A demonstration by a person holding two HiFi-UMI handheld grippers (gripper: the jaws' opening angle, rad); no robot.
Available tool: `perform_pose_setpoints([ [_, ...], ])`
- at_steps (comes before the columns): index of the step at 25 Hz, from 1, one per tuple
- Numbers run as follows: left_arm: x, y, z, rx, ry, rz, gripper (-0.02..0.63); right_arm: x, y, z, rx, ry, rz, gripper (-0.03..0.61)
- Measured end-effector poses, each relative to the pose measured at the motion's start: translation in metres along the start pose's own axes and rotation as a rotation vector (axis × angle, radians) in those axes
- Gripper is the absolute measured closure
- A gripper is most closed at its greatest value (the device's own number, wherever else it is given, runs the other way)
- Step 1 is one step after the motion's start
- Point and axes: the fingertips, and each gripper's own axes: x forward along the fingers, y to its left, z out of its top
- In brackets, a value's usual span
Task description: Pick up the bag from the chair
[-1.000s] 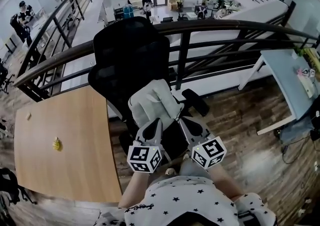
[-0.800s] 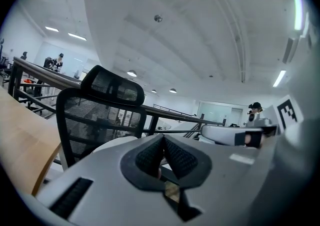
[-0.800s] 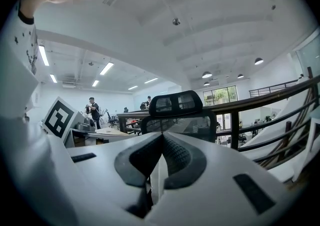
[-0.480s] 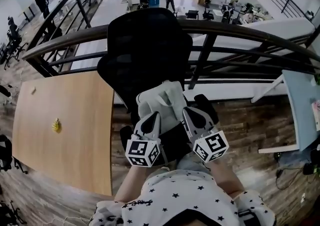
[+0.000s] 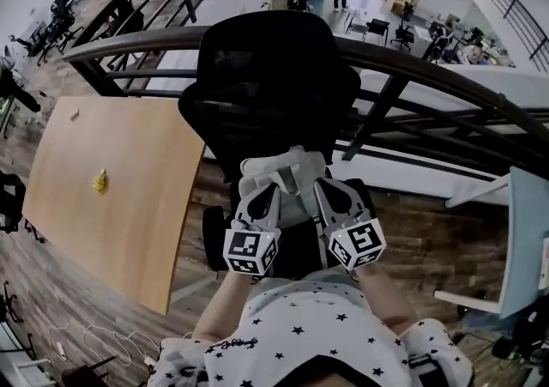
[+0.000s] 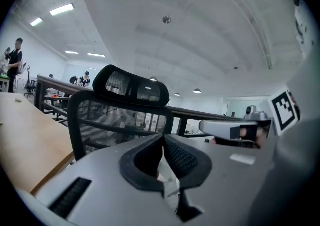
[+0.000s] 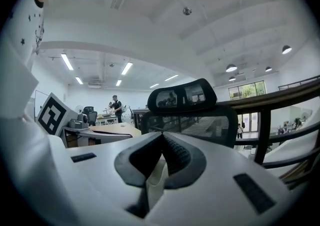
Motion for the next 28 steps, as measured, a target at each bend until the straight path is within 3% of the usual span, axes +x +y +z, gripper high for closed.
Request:
perform_pose_setpoints([
  [8, 0.025, 0.022, -0.050, 0.034, 0.079, 0.115, 0.590, 0.030, -0.026, -0.069, -0.025, 0.137, 0.102, 0.581],
  [10, 0.028, 0.026, -0.063, 0.056, 0.100, 0.129, 0.503, 0.036, -0.029, -0.086, -0.027, 0.170, 0.121, 0.545],
  [15, 0.031, 0.038, -0.097, 0.120, 0.178, 0.159, 0.429, 0.051, -0.030, -0.124, -0.065, 0.242, 0.166, 0.479],
  [23, 0.042, 0.048, -0.106, 0.259, 0.186, 0.206, 0.354, 0.071, -0.031, -0.149, -0.149, 0.298, 0.188, 0.433],
  [28, 0.045, 0.048, -0.104, 0.266, 0.193, 0.254, 0.353, 0.071, -0.029, -0.152, -0.137, 0.291, 0.202, 0.423],
])
